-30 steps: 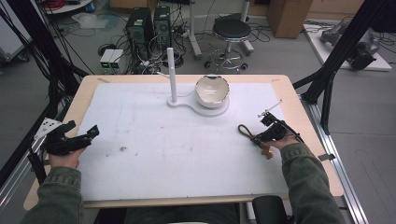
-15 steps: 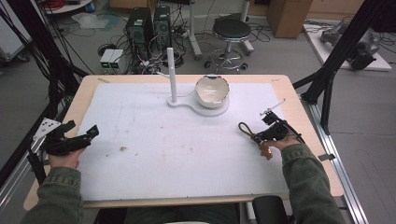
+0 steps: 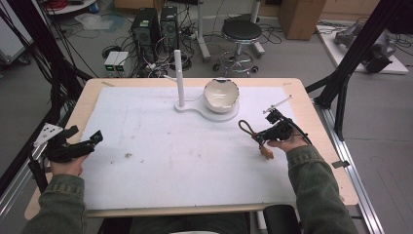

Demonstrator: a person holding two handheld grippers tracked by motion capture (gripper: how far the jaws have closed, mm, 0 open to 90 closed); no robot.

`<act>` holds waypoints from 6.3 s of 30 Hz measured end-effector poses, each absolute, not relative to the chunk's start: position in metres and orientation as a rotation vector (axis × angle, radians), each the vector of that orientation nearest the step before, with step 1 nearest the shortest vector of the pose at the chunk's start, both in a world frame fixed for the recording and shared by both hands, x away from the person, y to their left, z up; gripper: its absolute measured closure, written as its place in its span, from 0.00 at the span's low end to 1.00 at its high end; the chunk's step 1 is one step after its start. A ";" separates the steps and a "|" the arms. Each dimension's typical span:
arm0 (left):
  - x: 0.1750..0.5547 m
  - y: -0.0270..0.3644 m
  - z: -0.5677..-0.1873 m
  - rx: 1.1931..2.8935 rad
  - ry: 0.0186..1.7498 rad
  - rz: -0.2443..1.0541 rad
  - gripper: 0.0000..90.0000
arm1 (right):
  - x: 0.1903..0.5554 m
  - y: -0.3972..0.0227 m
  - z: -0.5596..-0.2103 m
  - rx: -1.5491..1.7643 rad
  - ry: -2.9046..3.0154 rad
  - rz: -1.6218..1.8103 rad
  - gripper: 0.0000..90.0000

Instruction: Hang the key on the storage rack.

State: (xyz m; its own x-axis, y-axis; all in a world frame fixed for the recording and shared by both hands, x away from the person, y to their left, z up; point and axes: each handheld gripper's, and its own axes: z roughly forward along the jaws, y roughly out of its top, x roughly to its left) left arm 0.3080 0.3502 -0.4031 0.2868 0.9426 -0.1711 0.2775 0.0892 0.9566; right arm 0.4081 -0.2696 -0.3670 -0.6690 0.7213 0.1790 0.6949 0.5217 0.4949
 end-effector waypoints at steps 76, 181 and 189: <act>0.309 0.352 -0.403 1.409 1.216 0.730 0.02 | 0.476 -0.117 -0.260 1.053 2.653 1.062 0.84; 0.310 0.354 -0.405 1.419 1.222 0.704 0.02 | 0.470 -0.123 -0.245 1.147 2.563 0.894 0.01; 0.311 0.354 -0.404 1.417 1.220 0.705 0.02 | 0.461 -0.137 -0.238 1.142 2.538 0.890 0.01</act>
State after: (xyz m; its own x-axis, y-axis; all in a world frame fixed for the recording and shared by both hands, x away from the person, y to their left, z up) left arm 0.3107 0.3541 -0.4042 0.2962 0.9336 -0.2015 0.2913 0.1126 0.9500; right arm 0.4611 -0.1372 -0.2380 -0.6739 0.7374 0.0457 0.6044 0.5147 0.6081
